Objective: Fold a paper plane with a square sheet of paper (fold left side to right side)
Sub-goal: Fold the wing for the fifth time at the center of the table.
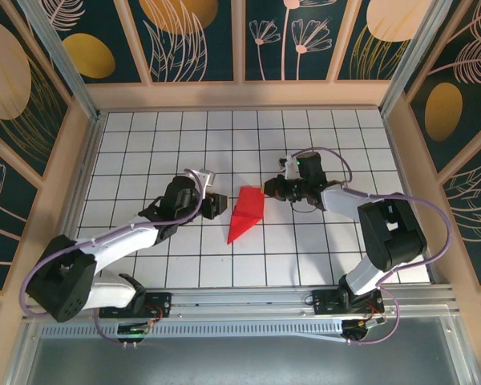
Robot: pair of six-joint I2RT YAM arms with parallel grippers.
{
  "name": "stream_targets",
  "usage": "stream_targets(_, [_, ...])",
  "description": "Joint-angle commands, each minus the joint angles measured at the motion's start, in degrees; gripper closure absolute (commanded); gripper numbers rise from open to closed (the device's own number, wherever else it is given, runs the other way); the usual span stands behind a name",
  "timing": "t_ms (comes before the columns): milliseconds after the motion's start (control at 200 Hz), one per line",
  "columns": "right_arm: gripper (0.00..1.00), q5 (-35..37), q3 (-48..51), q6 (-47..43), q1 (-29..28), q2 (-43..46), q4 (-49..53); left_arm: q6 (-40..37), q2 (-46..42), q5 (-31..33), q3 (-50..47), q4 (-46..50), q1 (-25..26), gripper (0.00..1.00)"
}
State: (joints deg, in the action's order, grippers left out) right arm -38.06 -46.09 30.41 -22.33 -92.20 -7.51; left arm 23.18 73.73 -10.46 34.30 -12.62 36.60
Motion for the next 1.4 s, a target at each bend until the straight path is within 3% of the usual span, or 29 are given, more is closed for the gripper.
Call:
stream_targets(0, [1.0, 2.5, -2.4, 2.4, 0.1, -1.0, 8.3, -5.2, -3.0, 3.4, 1.6, 9.2, 3.4, 0.56])
stream_targets(255, [1.0, 1.8, -3.1, 5.7, 0.3, -2.6, 8.3, -5.9, -4.9, 9.7, 2.6, 13.9, 14.1, 0.49])
stream_targets(641, [1.0, 2.0, -3.6, 6.1, 0.2, -3.0, 8.7, -8.0, 10.2, 24.9, 14.0, 22.7, 27.6, 0.46])
stream_targets(891, [1.0, 1.8, -4.2, 5.6, 0.3, -3.6, 9.6, -7.1, 16.7, 31.7, 18.2, 27.7, 30.2, 0.44])
stream_targets(1396, [1.0, 1.7, -4.5, 5.7, 0.1, -5.0, 9.4, -5.5, 27.0, 36.0, 23.1, 29.9, 31.2, 0.44])
